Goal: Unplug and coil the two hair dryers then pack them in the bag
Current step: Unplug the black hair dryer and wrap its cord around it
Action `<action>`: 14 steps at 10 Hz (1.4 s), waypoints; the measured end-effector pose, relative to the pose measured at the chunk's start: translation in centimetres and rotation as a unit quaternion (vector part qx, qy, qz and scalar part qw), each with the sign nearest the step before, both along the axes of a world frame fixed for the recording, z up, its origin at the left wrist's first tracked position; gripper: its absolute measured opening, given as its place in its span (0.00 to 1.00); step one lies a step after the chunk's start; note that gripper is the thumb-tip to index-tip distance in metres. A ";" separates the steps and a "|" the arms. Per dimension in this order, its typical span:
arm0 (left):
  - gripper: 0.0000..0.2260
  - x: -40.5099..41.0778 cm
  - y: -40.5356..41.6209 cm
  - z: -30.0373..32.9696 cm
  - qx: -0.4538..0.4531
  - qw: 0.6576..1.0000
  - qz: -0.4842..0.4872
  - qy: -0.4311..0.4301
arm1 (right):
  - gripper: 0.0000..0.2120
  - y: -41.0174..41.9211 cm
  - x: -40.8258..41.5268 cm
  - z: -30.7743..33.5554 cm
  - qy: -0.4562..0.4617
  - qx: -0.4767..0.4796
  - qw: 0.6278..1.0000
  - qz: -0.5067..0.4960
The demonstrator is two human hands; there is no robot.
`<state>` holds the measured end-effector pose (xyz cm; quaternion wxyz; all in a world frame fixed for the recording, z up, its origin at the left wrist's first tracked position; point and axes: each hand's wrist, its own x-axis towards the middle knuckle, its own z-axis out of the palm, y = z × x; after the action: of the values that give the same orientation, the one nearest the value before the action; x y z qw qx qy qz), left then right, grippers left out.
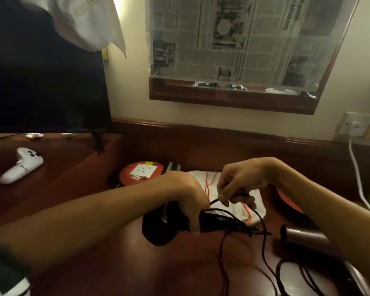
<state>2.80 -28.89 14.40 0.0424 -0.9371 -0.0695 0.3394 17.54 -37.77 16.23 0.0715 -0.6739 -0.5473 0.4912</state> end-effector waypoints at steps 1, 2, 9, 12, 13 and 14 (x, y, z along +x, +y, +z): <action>0.17 1.2 1.3 -0.6 0.018 0.999 0.033 -0.001 | 0.14 0.7 -2.8 1.6 -0.057 0.023 0.998 -0.024; 0.19 1.5 3.3 0.2 -0.003 0.998 0.061 -0.015 | 0.14 -0.3 -4.6 1.3 -0.160 0.101 0.981 -0.053; 0.19 1.1 4.2 4.0 -0.303 0.949 0.037 0.073 | 0.17 -3.4 -0.8 -11.8 0.209 0.229 0.934 -0.176; 0.19 2.3 3.5 0.6 -0.192 0.974 0.110 0.044 | 0.10 -4.2 2.2 0.6 0.095 0.087 0.990 -0.054; 0.14 2.9 3.8 0.3 -0.168 0.981 0.091 0.024 | 0.12 -4.0 -0.3 1.5 0.083 0.073 0.993 -0.043; 0.11 3.4 3.9 -0.3 -0.173 0.982 0.080 -0.012 | 0.12 -3.9 -2.7 0.5 0.052 0.106 0.991 -0.065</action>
<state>6.21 -25.03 14.05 -0.1482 -0.9257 -0.0851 0.3375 14.88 -41.63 16.70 0.2024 -0.6702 -0.5468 0.4593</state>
